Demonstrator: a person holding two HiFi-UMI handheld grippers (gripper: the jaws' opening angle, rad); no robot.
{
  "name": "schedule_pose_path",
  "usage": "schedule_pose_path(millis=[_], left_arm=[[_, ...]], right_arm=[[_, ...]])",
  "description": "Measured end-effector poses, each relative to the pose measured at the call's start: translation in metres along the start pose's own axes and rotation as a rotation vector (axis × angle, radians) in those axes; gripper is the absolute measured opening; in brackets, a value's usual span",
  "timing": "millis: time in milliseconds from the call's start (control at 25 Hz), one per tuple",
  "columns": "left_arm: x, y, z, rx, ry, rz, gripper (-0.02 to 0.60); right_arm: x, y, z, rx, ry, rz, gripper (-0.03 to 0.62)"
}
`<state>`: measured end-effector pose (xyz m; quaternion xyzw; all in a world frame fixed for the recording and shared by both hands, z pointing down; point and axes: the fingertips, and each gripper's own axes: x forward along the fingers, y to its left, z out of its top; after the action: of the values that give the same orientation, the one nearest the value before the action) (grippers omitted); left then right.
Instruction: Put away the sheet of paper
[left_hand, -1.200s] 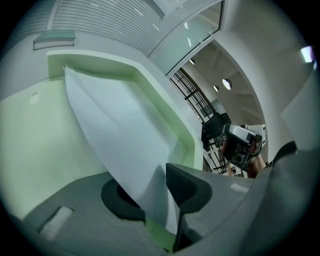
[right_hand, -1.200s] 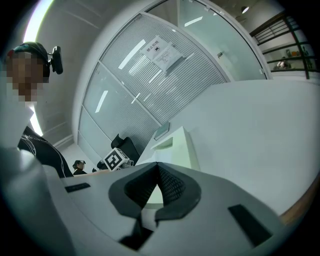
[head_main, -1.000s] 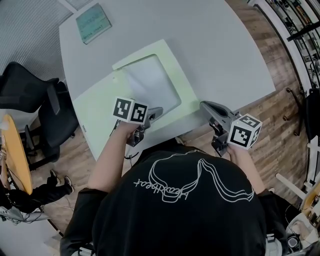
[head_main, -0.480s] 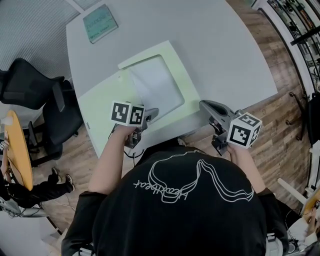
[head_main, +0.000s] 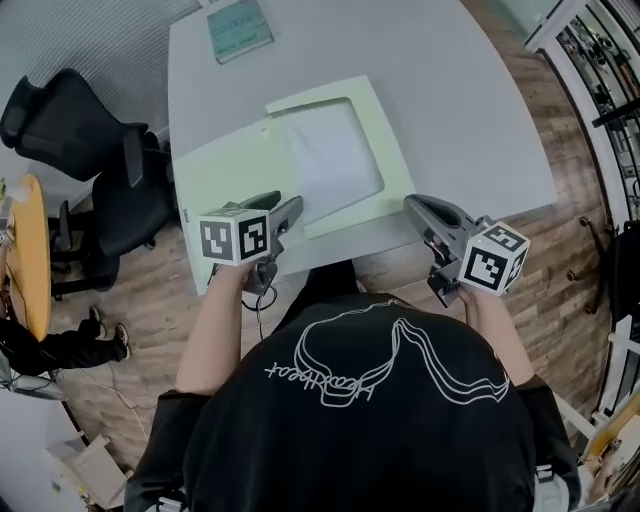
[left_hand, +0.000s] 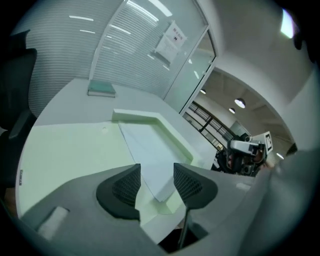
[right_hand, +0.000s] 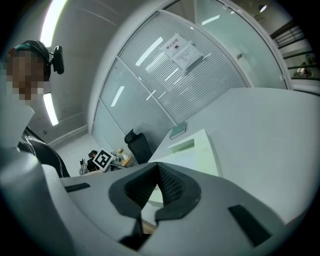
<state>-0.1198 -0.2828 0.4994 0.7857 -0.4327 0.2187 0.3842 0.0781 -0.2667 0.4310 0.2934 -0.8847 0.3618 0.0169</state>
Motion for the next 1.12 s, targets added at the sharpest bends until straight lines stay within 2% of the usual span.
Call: schedule_pose_path(millis=[120, 200, 280, 480, 640, 920, 1120], left_arm=[[-0.037, -0.029, 0.007, 0.066, -0.118, -0.038, 0.180], [-0.064, -0.047, 0.011, 0.120, -0.195, -0.059, 0.114], [-0.086, -0.061, 0.014, 0.142, -0.260, -0.088, 0.047], [-0.134, -0.090, 0.011, 0.111, -0.392, -0.229, 0.017], [-0.171, -0.107, 0.008, 0.146, -0.478, -0.279, 0.009], [-0.227, -0.138, -0.016, 0.200, -0.516, -0.340, 0.009], [-0.252, -0.155, -0.043, 0.282, -0.503, -0.320, 0.009]], right_arm=[[0.004, 0.026, 0.001, -0.056, 0.014, 0.059, 0.009], [0.010, 0.047, 0.001, -0.091, 0.027, 0.106, 0.009], [0.017, 0.067, 0.003, -0.121, 0.035, 0.149, 0.009], [0.028, 0.112, -0.001, -0.190, 0.055, 0.224, 0.009], [0.022, 0.151, -0.010, -0.261, 0.063, 0.253, 0.009], [-0.002, 0.226, -0.022, -0.344, -0.013, 0.260, 0.008], [-0.024, 0.264, -0.040, -0.396, -0.046, 0.249, 0.008]])
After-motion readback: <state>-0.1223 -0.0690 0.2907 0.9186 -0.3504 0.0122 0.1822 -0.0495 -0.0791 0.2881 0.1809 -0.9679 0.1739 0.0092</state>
